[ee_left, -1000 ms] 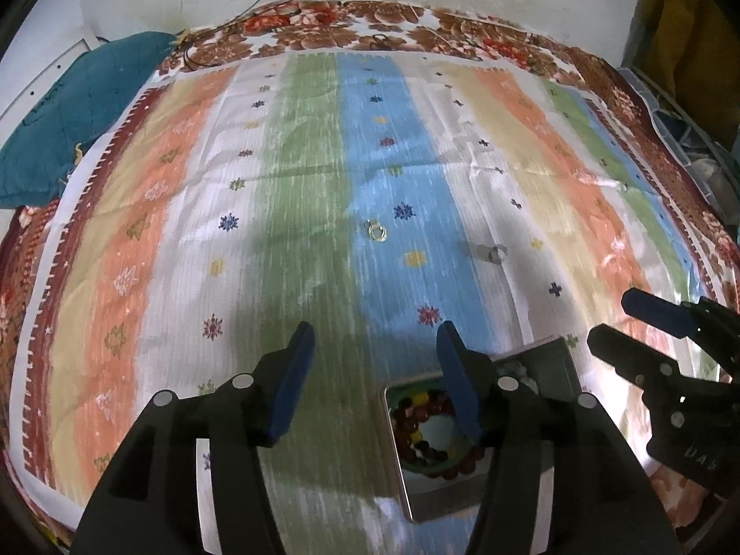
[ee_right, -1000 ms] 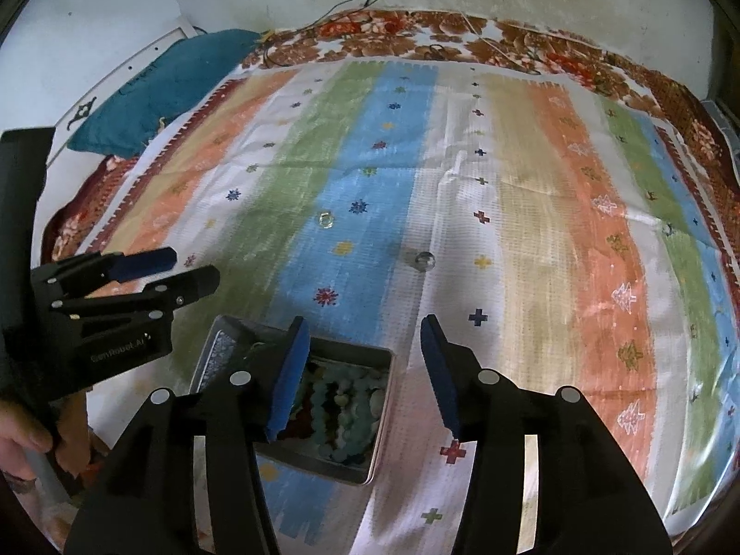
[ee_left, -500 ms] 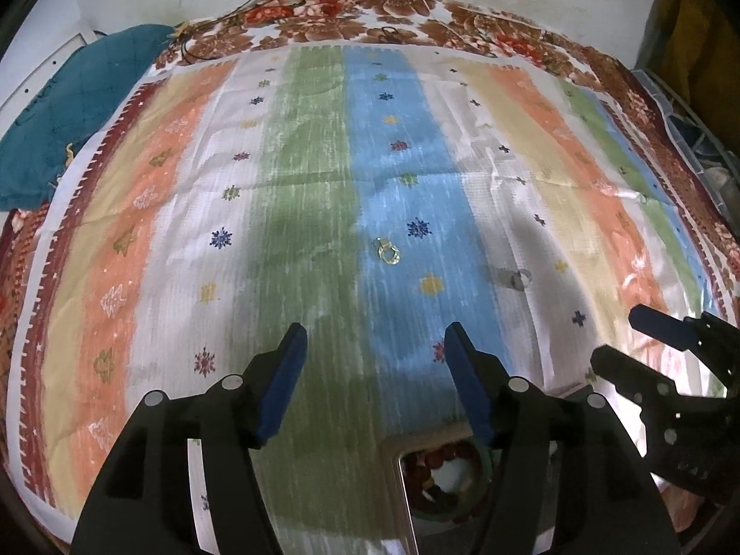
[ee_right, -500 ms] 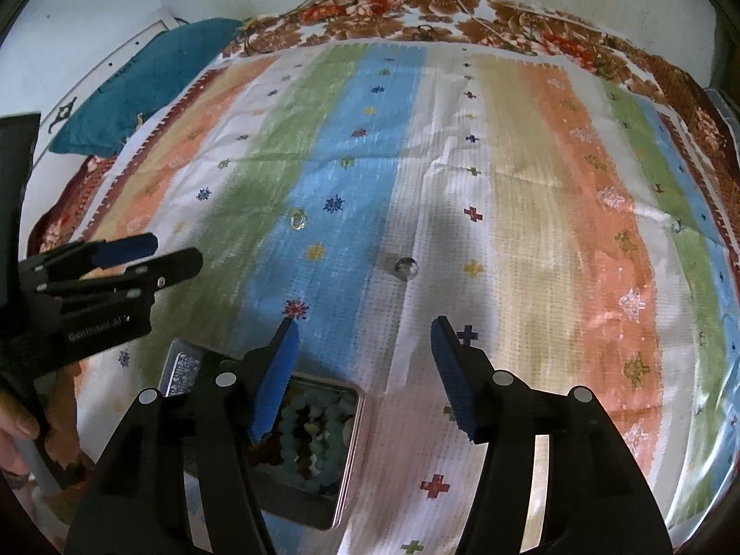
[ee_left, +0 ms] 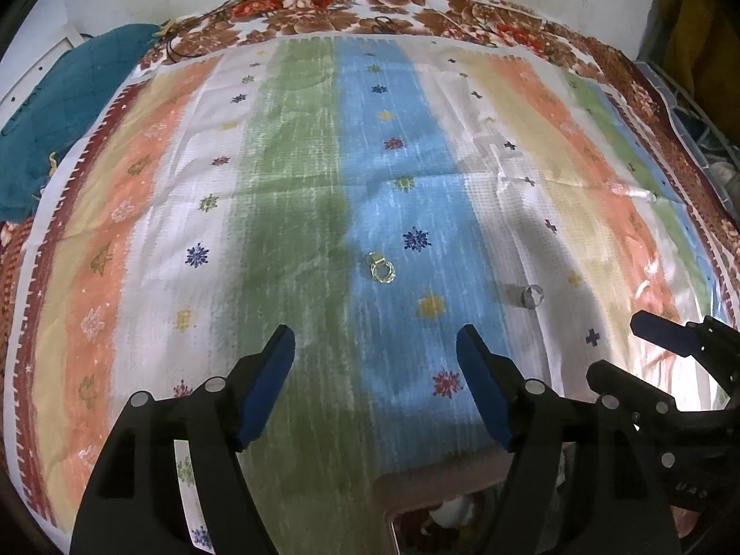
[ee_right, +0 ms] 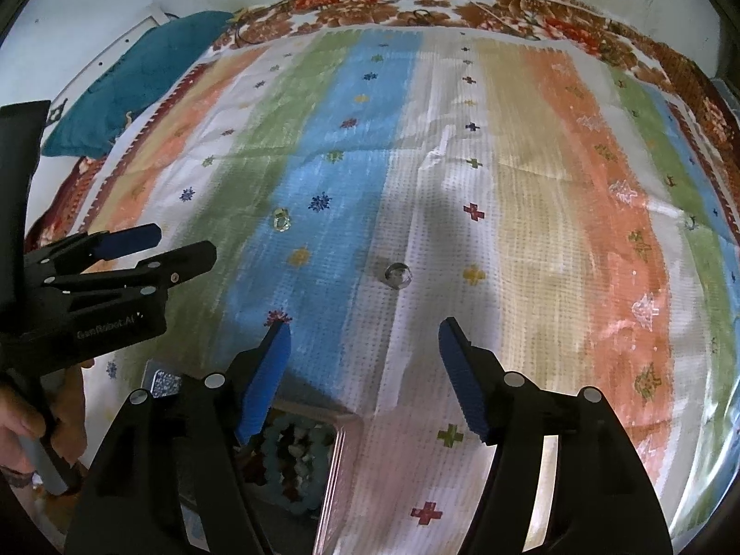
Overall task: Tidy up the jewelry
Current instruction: 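Close the right tool on the small silver ring while the left tool approaches the gold earrings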
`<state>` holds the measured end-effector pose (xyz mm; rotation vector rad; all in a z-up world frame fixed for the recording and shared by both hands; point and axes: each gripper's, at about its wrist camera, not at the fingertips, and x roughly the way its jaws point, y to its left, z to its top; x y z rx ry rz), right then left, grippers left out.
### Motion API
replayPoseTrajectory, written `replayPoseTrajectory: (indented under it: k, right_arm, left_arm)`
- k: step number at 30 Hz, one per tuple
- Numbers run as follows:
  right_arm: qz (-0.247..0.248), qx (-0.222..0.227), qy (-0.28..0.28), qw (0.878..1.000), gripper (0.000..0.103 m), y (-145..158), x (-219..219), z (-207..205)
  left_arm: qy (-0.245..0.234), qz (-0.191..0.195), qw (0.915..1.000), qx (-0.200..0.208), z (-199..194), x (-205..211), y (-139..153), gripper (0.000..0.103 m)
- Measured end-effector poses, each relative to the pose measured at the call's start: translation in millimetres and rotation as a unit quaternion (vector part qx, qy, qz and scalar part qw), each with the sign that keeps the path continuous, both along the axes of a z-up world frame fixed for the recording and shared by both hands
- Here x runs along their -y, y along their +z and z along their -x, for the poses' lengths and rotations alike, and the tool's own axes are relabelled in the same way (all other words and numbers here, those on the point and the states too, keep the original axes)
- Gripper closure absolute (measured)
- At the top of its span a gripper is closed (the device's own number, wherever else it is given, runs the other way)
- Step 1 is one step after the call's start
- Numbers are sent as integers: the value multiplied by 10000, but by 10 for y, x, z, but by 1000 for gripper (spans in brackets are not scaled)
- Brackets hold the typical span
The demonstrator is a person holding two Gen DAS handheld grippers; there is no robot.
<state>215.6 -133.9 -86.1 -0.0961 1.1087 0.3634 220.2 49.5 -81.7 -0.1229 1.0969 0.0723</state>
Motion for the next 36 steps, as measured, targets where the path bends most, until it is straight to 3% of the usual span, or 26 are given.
replayPoseTrajectory:
  k: [16,30,36]
  right_arm:
    - [129,-106,95,9998,37,-194,-49,-238]
    - [233,-252,139,9993,37,-413,-55,-426]
    - [167,-316,94,9993,37,-484,-52,-511]
  left_arm:
    - [-125,-223,9994,-227,-280,8,-245,29]
    - [-186,-69,9990,-406,-542,-68,-442,29]
    - [-345,-226,9978,-527,-640,-68,-533,29]
